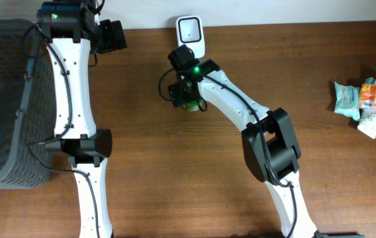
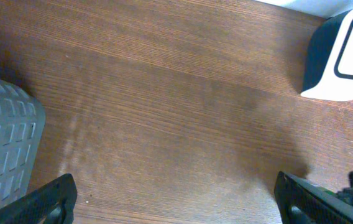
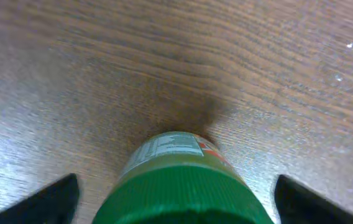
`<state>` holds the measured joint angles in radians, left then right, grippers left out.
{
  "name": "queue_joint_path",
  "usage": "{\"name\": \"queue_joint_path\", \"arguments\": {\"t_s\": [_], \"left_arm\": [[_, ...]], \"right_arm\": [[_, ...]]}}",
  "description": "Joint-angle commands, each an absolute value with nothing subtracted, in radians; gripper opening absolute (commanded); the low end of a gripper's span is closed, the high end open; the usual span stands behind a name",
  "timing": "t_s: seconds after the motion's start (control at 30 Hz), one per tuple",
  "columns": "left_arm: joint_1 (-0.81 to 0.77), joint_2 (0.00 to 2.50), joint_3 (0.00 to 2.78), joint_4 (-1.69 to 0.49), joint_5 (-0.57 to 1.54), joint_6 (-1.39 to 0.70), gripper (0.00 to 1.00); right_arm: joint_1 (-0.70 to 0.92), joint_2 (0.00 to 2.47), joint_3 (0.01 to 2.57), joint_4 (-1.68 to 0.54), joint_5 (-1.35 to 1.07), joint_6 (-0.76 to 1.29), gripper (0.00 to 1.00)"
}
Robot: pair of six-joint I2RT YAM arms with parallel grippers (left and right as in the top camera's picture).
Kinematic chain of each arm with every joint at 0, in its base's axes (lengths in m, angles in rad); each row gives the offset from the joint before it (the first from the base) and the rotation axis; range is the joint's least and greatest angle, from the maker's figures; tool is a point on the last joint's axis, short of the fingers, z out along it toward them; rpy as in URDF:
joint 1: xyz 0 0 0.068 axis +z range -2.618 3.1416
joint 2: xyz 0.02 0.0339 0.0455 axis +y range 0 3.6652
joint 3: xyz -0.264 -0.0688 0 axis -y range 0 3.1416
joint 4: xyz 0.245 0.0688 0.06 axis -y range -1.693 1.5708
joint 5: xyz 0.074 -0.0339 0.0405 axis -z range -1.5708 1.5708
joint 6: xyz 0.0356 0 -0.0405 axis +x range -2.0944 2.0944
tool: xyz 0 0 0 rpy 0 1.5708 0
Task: Scan the item barcode
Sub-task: 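Lift the green jar and hold it against the scanner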
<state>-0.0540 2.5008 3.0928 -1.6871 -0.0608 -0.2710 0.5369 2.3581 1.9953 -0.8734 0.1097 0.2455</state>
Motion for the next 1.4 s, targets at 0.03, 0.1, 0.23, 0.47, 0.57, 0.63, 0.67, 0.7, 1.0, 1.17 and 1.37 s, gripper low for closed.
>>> {"name": "queue_joint_path", "arguments": {"t_s": [0.03, 0.1, 0.23, 0.47, 0.57, 0.63, 0.67, 0.7, 1.0, 1.17, 1.37], "left_arm": [[-0.056, 2.494, 3.090, -1.688, -0.072, -0.256, 0.99], [-0.056, 2.494, 3.090, -1.688, -0.072, -0.256, 0.99], [-0.056, 2.494, 3.090, -1.688, -0.072, -0.256, 0.99], [-0.056, 2.494, 3.090, -1.688, -0.072, -0.256, 0.99], [-0.056, 2.494, 3.090, -1.688, -0.072, -0.256, 0.99], [-0.056, 2.494, 3.090, -1.688, -0.072, -0.255, 0.99], [-0.056, 2.494, 3.090, -1.688, -0.072, -0.256, 0.99], [-0.056, 2.494, 3.090, -1.688, -0.072, -0.255, 0.99], [-0.056, 2.494, 3.090, -1.688, -0.072, -0.256, 0.99], [-0.056, 2.494, 3.090, -1.688, -0.072, -0.255, 0.99], [-0.056, 2.494, 3.090, -1.688, -0.072, -0.255, 0.99]], "right_arm": [[0.519, 2.376, 1.998, -0.874, 0.113, 0.243, 0.82], [0.503, 2.376, 1.998, -0.883, 0.112, 0.243, 0.73], [0.488, 2.365, 1.998, -0.906, 0.087, 0.243, 0.72], [0.443, 2.330, 2.149, -1.116, -0.220, 0.368, 0.59], [0.385, 2.330, 2.226, -1.213, -0.321, 0.456, 0.58], [0.314, 2.330, 2.247, -1.243, -0.510, 0.514, 0.59], [0.276, 2.330, 2.247, -1.242, -0.646, 0.545, 0.58], [0.234, 2.331, 2.247, -1.242, -0.759, 0.589, 0.58], [0.104, 2.331, 2.247, -1.159, -1.229, 0.859, 0.58], [0.158, 2.331, 2.247, -1.006, -1.302, 1.053, 0.58], [0.192, 2.331, 2.247, -0.731, -1.297, 1.372, 0.58]]}}
